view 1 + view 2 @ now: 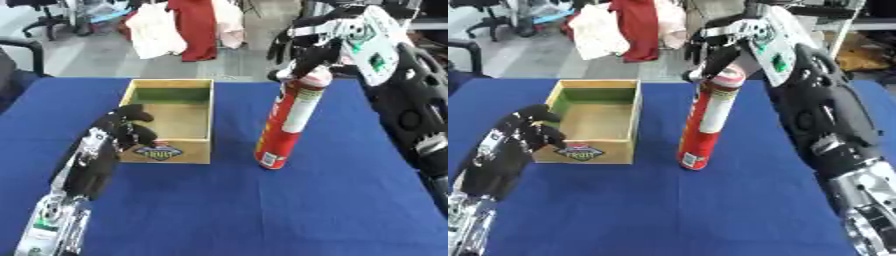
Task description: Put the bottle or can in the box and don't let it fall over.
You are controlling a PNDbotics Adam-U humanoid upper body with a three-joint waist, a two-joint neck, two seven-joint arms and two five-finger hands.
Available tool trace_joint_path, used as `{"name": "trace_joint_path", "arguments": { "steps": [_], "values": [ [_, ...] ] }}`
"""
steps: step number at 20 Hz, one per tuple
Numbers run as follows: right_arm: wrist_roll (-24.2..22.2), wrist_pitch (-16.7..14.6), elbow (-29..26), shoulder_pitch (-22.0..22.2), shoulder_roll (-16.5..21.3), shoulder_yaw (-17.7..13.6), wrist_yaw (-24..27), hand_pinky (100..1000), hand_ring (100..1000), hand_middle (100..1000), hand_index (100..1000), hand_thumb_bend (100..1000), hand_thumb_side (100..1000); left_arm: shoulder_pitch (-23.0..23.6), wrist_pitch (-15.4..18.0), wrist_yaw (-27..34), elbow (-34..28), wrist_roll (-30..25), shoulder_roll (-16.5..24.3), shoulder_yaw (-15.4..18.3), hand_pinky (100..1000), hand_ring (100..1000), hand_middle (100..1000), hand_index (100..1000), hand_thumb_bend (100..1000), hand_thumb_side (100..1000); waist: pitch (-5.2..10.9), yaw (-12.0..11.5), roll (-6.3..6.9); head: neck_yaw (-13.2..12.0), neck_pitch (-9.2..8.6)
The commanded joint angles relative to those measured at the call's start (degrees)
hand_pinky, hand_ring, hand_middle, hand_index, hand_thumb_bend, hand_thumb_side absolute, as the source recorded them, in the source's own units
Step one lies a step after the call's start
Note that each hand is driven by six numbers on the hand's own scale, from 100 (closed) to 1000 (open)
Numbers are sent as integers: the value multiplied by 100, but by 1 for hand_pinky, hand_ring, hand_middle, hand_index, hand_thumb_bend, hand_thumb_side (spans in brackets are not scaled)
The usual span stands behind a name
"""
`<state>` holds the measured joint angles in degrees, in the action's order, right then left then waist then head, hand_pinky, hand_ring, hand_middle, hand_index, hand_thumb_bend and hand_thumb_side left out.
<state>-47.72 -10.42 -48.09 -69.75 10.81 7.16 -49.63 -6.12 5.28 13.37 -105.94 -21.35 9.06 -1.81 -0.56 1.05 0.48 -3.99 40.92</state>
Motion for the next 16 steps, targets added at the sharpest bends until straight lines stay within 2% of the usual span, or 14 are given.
{"name": "trace_joint_path", "arguments": {
  "steps": [1, 4, 8, 16],
  "values": [
    [-37, -54, -204, -167, 77, 31, 19, 848, 796, 836, 946, 417, 503, -74, 3, 26, -62, 11, 50, 44, 614, 614, 683, 832, 100, 788, 106, -7, -8, 3, -62],
    [-166, -131, -332, -174, 119, 70, 115, 936, 889, 904, 974, 476, 529, -69, 1, 24, -60, 12, 57, 45, 614, 614, 682, 832, 100, 789, 108, 4, -21, 3, -58],
    [-312, -187, -536, -168, 201, 142, 364, 996, 946, 941, 991, 498, 546, -63, 0, 18, -57, 15, 68, 49, 613, 614, 682, 832, 100, 790, 113, 19, -40, 20, -56],
    [-424, -167, -440, -91, 405, 402, 565, 1000, 979, 956, 1000, 521, 546, -54, -5, 9, -51, 26, 93, 62, 613, 614, 681, 831, 100, 791, 128, 43, -93, -7, -65]
  ]
}}
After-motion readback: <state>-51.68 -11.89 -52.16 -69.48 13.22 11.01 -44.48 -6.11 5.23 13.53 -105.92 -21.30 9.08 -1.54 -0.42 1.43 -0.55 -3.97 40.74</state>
